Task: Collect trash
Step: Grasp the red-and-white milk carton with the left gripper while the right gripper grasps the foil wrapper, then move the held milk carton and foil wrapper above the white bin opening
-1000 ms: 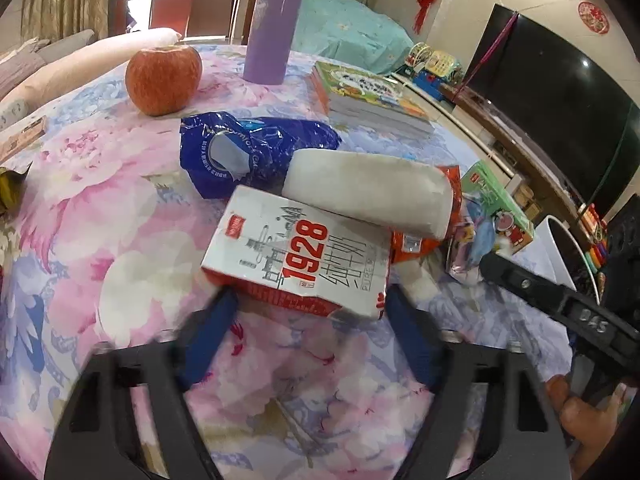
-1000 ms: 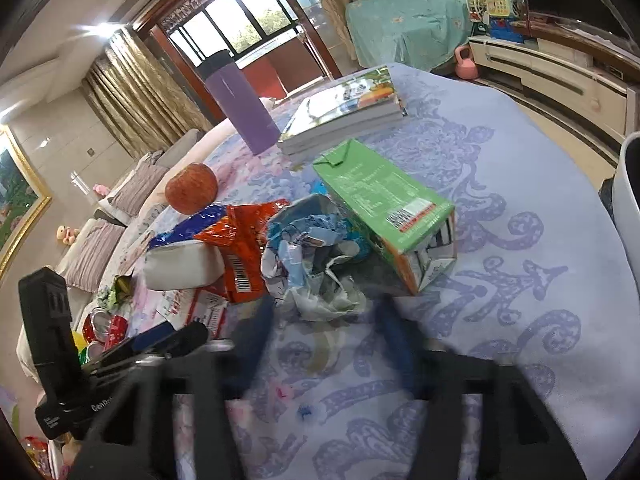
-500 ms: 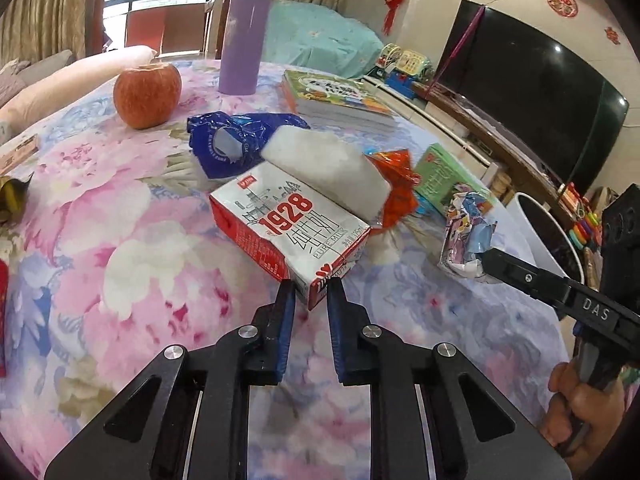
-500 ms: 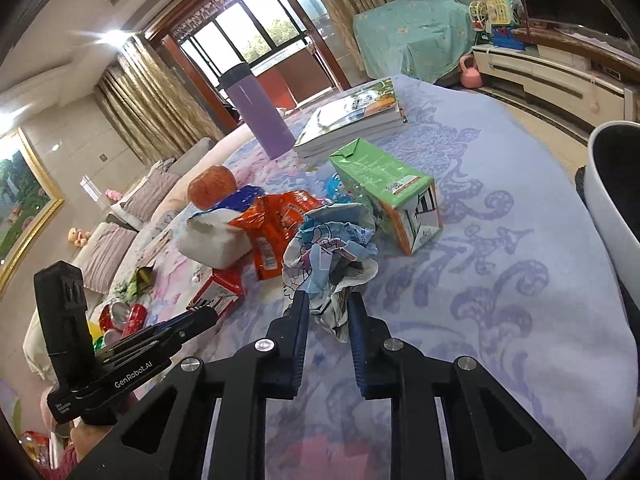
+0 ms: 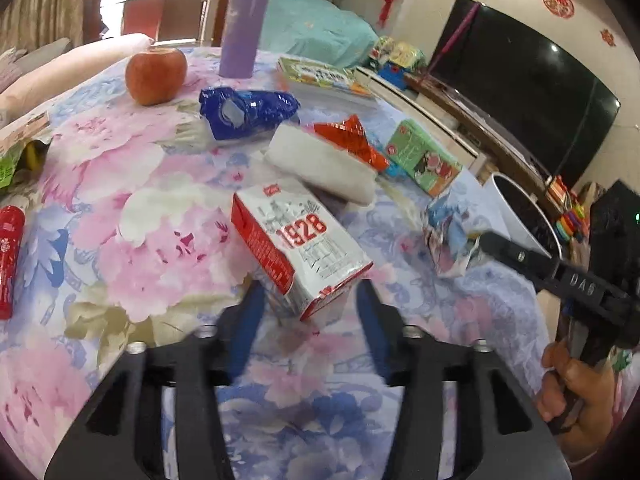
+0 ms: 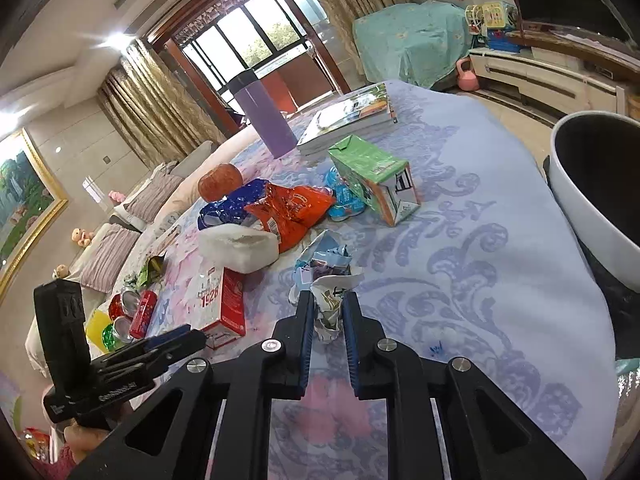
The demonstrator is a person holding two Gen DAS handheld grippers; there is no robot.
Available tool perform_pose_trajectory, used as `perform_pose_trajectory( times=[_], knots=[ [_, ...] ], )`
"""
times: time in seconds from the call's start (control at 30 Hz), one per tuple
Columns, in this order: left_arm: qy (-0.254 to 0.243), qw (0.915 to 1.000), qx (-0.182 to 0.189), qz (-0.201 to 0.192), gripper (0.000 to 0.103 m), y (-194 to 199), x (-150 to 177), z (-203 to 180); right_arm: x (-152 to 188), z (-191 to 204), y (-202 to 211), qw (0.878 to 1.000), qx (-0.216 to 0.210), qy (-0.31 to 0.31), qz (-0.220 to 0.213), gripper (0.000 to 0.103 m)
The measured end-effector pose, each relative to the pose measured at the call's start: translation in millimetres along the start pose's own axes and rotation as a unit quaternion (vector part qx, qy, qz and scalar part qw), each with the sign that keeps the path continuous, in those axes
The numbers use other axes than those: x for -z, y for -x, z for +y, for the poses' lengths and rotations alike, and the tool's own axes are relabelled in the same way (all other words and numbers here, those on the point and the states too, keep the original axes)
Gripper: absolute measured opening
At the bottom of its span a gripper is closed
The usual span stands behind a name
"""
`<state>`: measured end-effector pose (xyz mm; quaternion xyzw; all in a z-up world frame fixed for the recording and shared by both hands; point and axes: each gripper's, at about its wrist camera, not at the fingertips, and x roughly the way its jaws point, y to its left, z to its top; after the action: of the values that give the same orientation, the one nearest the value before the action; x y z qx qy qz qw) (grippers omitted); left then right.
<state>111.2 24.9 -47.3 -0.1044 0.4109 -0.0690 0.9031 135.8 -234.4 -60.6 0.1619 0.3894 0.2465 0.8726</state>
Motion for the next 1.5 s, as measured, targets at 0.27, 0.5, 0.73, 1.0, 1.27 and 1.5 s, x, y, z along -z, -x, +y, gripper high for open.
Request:
perform_pose_trajectory(
  times=[0.27,0.5,0.73,1.0,1.27,1.5],
  knots=[
    [0.003,0.9987,-0.051,0.0,0.084,-19.7,-12.9,-20.5,-3.2,-2.7,-15.5,1.0,0.001,-0.011,0.019,0.054],
    [-0.02,0.9975,-0.068,-0.001,0.06,-31.1,-12.5,-17.1,-3.6,-7.0,-31.8,0.999,-0.006,-0.01,0.042,0.046],
    [-0.04,0.9983,-0.041,-0.009,0.052,-16.3,-1.9,-22.1,0.9,-8.8,-11.9,1.0,-0.01,-0.006,0.019,0.02],
    [-0.086,0.9961,0.005,-0.017,0.048,2.2,9.8,-64.0,5.3,-26.5,30.0,1.0,-0.003,-0.016,-0.014,0.018],
    [-0.13,0.9903,0.044,-0.026,0.048,5.9,10.5,-110.0,7.3,-54.4,70.4,0.998,0.021,-0.042,-0.051,0.018],
    [-0.151,0.9855,0.069,-0.032,0.048,5.3,6.9,-141.3,4.7,-71.6,99.6,0.994,0.038,-0.055,-0.081,0.018]
  ],
)
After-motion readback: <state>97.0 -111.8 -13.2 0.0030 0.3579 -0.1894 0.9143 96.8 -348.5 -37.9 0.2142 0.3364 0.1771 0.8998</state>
